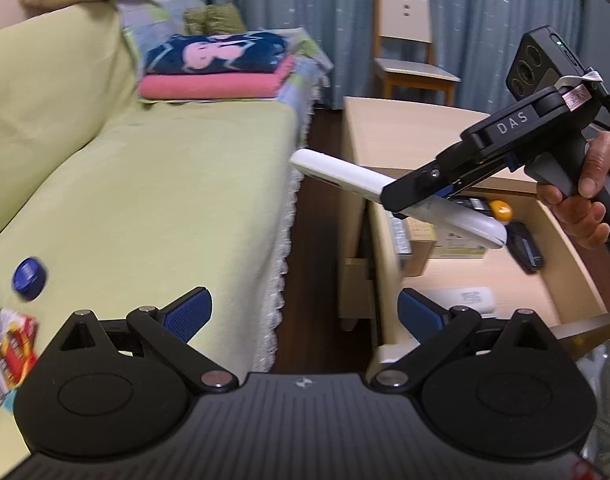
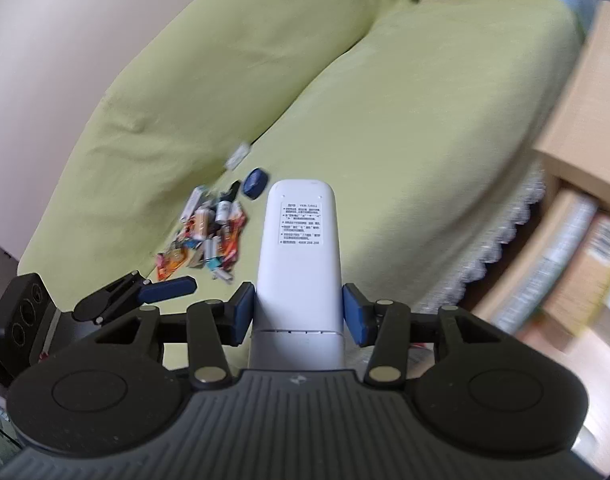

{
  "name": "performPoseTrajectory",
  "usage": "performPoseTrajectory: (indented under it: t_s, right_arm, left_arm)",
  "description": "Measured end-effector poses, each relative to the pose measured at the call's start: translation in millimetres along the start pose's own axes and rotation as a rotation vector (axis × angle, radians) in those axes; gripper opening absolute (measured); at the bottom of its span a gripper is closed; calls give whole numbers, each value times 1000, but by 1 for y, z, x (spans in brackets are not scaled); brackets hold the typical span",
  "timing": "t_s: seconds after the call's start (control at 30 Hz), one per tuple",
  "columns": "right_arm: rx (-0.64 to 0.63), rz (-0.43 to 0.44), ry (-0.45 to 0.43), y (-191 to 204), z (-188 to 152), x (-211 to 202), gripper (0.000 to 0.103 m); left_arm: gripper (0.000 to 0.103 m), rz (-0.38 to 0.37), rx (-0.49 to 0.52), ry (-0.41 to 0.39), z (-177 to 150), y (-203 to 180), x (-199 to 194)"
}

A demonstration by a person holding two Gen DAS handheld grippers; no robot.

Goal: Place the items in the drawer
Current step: 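Lift the white device with the right gripper and carry it to the drawer, then lower the white device into the drawer beside the white remotes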

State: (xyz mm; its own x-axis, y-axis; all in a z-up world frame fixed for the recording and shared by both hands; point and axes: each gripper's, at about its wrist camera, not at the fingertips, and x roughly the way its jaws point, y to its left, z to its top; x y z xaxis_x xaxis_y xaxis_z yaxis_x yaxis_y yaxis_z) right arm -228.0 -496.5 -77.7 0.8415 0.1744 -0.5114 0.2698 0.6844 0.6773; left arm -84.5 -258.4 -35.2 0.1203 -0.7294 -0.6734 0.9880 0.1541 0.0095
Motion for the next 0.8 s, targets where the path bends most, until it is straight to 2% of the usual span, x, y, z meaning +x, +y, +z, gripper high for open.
performPoseTrajectory:
  t_s: [0.2, 0.37, 0.63, 0.8]
  right_arm:
    - [25, -62, -18, -31, -15, -50, 43]
    - [17, -103, 23, -54, -30, -70, 43]
    - [-27, -131, 165, -87, -64, -52, 43]
    - [-112, -138, 245, -99, -79, -26, 43]
  left_arm:
    - [100, -33, 42, 19, 12, -29, 13]
    - [100, -40, 61, 38, 17, -49, 21]
    - [100, -24, 67, 77, 18, -64, 28]
    - [100, -17, 64, 97, 18, -68, 29]
